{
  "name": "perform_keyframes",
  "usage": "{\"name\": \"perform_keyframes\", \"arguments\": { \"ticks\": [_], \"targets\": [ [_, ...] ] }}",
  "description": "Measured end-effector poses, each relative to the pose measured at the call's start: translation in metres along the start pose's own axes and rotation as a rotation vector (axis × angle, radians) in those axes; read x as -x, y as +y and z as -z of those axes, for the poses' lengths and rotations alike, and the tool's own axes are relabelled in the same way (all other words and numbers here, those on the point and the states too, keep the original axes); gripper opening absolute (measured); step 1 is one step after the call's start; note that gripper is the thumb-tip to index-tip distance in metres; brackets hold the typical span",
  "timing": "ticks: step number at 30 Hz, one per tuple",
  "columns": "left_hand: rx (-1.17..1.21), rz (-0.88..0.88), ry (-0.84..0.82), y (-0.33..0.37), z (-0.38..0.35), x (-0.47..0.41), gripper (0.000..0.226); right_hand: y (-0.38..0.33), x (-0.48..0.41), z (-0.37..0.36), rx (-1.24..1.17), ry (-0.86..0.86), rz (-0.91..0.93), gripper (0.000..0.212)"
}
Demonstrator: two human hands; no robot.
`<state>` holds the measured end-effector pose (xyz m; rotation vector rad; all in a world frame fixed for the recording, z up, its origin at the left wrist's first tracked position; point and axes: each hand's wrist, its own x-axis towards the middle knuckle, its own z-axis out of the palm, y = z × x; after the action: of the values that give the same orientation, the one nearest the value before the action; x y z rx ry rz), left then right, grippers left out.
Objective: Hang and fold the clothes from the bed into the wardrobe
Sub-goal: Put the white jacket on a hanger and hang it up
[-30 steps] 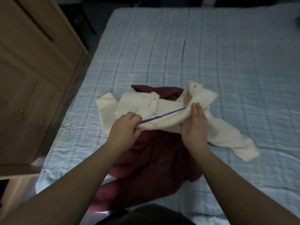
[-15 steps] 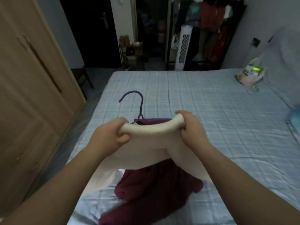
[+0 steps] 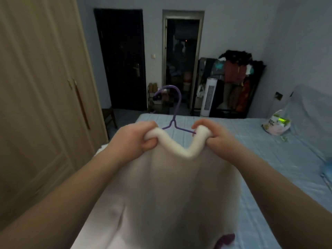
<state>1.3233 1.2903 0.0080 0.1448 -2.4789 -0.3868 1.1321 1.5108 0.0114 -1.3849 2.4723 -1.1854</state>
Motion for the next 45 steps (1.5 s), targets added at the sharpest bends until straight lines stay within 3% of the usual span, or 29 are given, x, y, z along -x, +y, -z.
{"name": "perform_keyframes", "arguments": {
  "ticks": [4,7,10,12,16,21,25,28,29,34,39,42,45],
  "targets": [
    [0.080,0.031,0.050,-0.005,0.041,-0.013,0.015,0.005,-0.005,0.053,0.212,-0.048,-0.217,0.062],
    [0.124,0.032,0.047,0.001,0.048,-0.020,0.015,-0.005,0.005,0.067,0.137,0.145,-0.043,0.050],
    [0.173,0.015,0.045,0.014,0.046,-0.027,0.016,-0.021,0.010,0.055,0.326,-0.003,0.016,0.038],
    [0.201,0.008,0.037,0.021,0.043,-0.033,0.016,-0.024,0.008,0.045,0.431,-0.013,0.012,0.031],
    [0.230,-0.016,-0.022,0.034,0.047,-0.050,0.008,-0.034,0.003,0.034,0.489,0.113,0.169,0.016],
    [0.271,-0.148,-0.110,0.042,0.080,-0.072,0.014,-0.047,-0.003,0.070,0.505,0.274,0.306,0.019],
    [0.187,-0.063,-0.082,0.020,0.101,-0.095,0.046,-0.056,-0.015,0.116,0.509,0.435,0.310,0.035],
    [0.050,0.100,-0.162,-0.005,0.091,-0.095,0.089,-0.045,-0.021,0.142,0.546,0.508,0.257,0.041],
    [0.012,0.127,-0.200,-0.011,0.084,-0.092,0.093,-0.039,-0.022,0.147,0.546,0.519,0.242,0.042],
    [0.071,0.115,-0.171,-0.013,0.056,-0.087,0.047,-0.019,-0.021,0.161,0.543,0.457,0.228,0.033],
    [0.068,0.075,-0.303,-0.004,0.059,-0.094,0.039,0.009,-0.012,0.189,0.615,0.376,0.230,0.037],
    [0.102,0.039,-0.320,-0.002,0.069,-0.105,0.021,0.015,-0.010,0.199,0.632,0.264,0.256,0.029],
    [0.173,0.095,-0.335,0.003,0.077,-0.118,0.016,0.017,-0.017,0.207,0.450,0.244,0.331,0.039]
  ]
}}
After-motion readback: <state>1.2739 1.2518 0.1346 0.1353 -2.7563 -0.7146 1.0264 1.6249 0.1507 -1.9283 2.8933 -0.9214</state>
